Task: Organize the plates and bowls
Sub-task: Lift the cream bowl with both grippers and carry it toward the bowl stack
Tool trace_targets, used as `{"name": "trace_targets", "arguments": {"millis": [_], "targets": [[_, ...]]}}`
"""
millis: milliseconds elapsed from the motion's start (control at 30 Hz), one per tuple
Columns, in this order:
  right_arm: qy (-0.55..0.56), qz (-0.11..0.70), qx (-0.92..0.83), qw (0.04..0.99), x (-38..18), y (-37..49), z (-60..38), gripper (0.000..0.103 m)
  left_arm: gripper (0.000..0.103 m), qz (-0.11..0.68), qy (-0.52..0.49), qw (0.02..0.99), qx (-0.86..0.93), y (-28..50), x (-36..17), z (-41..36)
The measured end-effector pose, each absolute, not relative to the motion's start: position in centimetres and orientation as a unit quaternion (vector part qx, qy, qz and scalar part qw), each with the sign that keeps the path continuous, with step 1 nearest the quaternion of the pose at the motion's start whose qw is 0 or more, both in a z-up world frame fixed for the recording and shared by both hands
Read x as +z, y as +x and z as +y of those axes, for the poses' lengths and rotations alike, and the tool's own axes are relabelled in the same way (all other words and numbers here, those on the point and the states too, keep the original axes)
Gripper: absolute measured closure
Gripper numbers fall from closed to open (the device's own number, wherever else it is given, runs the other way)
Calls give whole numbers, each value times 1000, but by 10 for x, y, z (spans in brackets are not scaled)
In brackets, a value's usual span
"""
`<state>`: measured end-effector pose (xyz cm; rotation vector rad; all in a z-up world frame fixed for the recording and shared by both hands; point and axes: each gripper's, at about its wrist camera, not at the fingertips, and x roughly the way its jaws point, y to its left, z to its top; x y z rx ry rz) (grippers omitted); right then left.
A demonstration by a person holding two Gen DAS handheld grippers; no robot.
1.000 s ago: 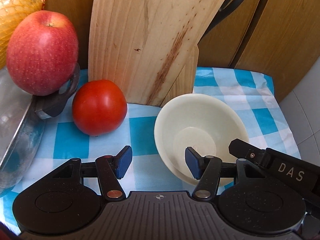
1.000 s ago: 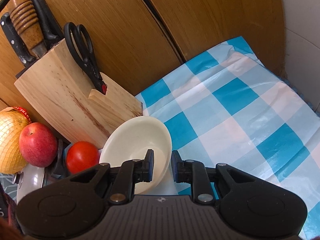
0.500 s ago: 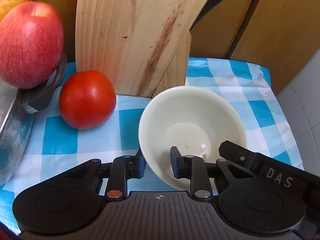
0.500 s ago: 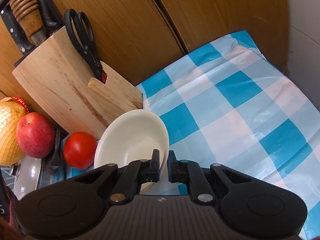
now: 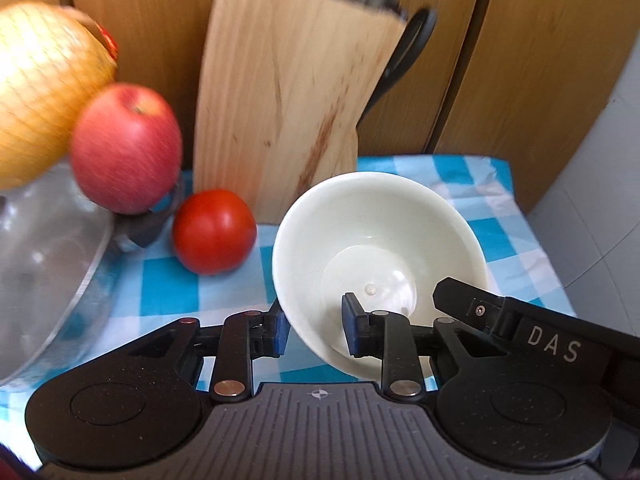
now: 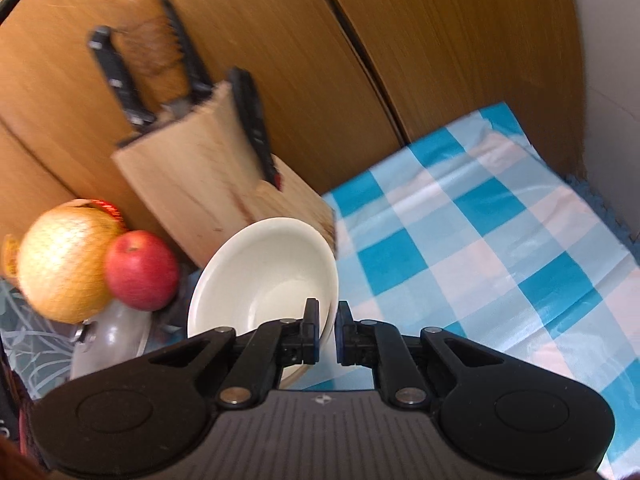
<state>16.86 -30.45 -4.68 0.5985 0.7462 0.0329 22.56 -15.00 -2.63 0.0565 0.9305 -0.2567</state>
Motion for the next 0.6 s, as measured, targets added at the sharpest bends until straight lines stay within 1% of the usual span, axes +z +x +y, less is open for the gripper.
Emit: {"name": "trace_targets", "arguments": {"millis": [333, 600], "targets": [[286, 317, 39, 904, -6, 113, -284, 93, 64, 402, 23, 906, -133, 166, 24, -123], [282, 292, 51, 913, 12, 69, -271, 93, 62, 374, 18, 916, -142, 118, 45, -108]]}}
